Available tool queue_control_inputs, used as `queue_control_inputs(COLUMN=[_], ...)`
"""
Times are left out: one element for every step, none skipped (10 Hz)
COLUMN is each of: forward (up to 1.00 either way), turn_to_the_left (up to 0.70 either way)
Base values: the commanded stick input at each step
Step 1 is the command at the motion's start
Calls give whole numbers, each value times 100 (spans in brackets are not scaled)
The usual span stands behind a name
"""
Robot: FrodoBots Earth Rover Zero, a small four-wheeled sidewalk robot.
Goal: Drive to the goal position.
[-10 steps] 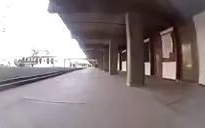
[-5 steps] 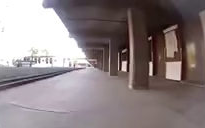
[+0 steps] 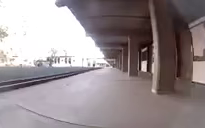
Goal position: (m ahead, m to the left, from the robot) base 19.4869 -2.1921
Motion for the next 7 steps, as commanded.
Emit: queue_control_inputs(forward=[70, 70, 70, 70, 70, 70, 70], turn_to_the_left=[0, 0, 0, 0, 0, 0, 0])
